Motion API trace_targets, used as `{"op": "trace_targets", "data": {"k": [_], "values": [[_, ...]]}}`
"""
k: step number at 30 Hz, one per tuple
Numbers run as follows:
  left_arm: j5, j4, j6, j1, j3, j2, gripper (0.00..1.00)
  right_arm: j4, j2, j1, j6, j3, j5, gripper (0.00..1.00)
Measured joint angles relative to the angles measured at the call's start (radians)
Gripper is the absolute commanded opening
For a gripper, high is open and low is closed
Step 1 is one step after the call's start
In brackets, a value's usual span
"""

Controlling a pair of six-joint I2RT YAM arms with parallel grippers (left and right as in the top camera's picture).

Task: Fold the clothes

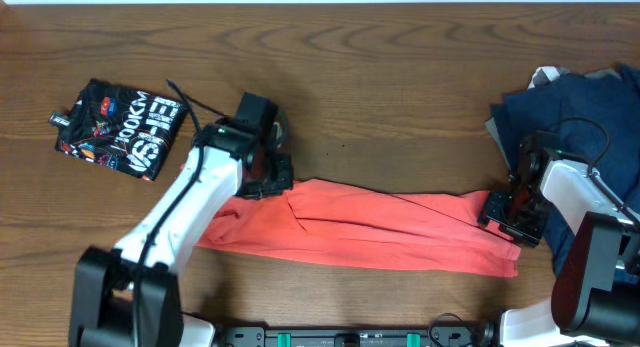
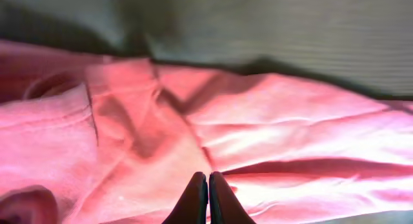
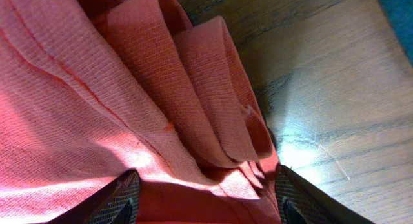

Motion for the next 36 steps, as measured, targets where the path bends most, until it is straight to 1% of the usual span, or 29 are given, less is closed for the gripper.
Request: {"op": "trace_targets", "data": {"k": [1,2,3,5,6,15,16,17,18,19,20,25,28,36], "values": [[-0.019,0.008,-0.002,-0.011,0.005,-0.006,0.16,0.000,0.000,0.000,0.000,0.000,0.000,0.67],[-0.040,0.022,-0.003,-0.019,0.005,-0.006,0.27,0.000,0.000,0.000,0.000,0.000,0.000,0.67],[-0.063,0.037,-0.007,-0.024,0.005,-0.002,0.32,0.000,0.000,0.000,0.000,0.000,0.000,0.67],[-0.104,0.067,-0.031,-0.027,0.005,0.016,0.34,-0.001,0.000,0.000,0.000,0.000,0.001,0.67],[-0.127,0.079,-0.037,-0.027,0.005,0.034,0.36,-0.001,0.000,0.000,0.000,0.000,0.002,0.68],[-0.210,0.124,-0.056,-0.026,0.005,0.238,0.37,-0.002,0.000,0.000,0.000,0.000,0.002,0.68],[-0.213,0.130,-0.057,-0.026,0.005,0.252,0.36,-0.002,0.000,0.000,0.000,0.000,0.003,0.68],[-0.217,0.133,-0.057,-0.027,0.005,0.261,0.30,-0.002,0.000,0.000,0.000,0.000,0.003,0.67],[-0.220,0.134,-0.062,-0.027,0.005,0.262,0.23,-0.002,0.000,0.000,0.000,0.000,0.003,0.68],[-0.225,0.132,-0.062,-0.027,0.005,0.262,0.11,-0.002,0.000,0.000,0.000,0.000,0.003,0.68],[-0.231,0.132,-0.063,-0.027,0.005,0.262,0.06,-0.002,0.000,0.000,0.000,0.000,0.003,0.68],[-0.240,0.124,-0.061,-0.024,0.005,0.256,0.06,-0.002,0.000,0.000,0.000,0.000,0.003,0.68],[-0.238,0.087,-0.061,-0.024,0.005,0.230,0.06,-0.002,0.000,0.000,0.000,0.000,0.003,0.68],[-0.157,-0.021,-0.061,-0.051,0.008,0.025,0.06,-0.002,0.000,0.000,0.000,0.000,0.003,0.68]]}}
